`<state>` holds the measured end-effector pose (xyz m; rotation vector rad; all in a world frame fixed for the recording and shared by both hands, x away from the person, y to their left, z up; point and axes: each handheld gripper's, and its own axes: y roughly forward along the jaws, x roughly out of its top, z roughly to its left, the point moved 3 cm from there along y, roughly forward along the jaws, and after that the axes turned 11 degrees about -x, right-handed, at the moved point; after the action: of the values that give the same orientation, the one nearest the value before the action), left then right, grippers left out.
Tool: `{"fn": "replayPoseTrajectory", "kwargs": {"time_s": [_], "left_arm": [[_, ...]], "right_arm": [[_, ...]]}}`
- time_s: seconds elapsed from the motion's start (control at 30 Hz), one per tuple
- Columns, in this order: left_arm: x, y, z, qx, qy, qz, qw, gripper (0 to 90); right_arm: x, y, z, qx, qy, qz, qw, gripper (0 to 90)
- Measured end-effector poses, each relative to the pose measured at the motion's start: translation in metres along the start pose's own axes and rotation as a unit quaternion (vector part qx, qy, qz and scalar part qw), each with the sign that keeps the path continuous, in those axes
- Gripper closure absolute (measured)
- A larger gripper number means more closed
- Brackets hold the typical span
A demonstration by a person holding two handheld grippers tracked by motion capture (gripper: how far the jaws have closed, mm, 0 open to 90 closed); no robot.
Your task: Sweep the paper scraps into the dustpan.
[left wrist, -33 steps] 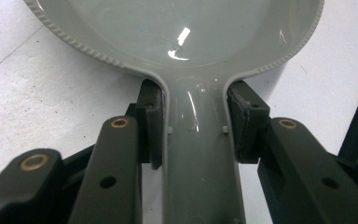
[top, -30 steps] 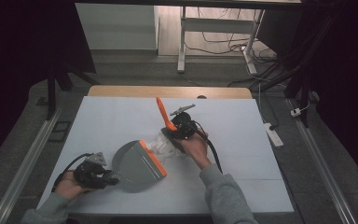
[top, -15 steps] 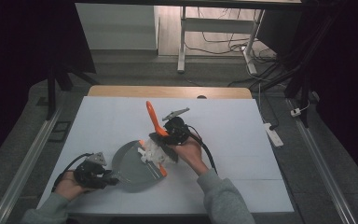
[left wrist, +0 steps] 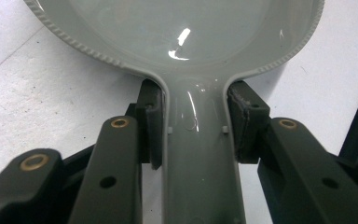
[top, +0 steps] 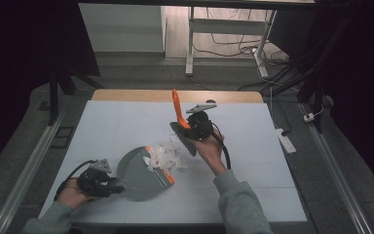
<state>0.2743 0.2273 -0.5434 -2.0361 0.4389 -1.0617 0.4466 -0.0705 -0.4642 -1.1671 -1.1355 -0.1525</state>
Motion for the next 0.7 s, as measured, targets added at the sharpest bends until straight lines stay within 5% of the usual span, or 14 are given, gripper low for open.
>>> {"fn": "replayPoseTrajectory", "kwargs": {"time_s": [0.7], "left_arm": [[0.000,0.000,0.000,-0.001,0.000,-0.001,1.0000,61.4]], "right_arm": [[0.011,0.055,-0.024,-0.049,-0.022,0.069,0.9962,70.6]]}}
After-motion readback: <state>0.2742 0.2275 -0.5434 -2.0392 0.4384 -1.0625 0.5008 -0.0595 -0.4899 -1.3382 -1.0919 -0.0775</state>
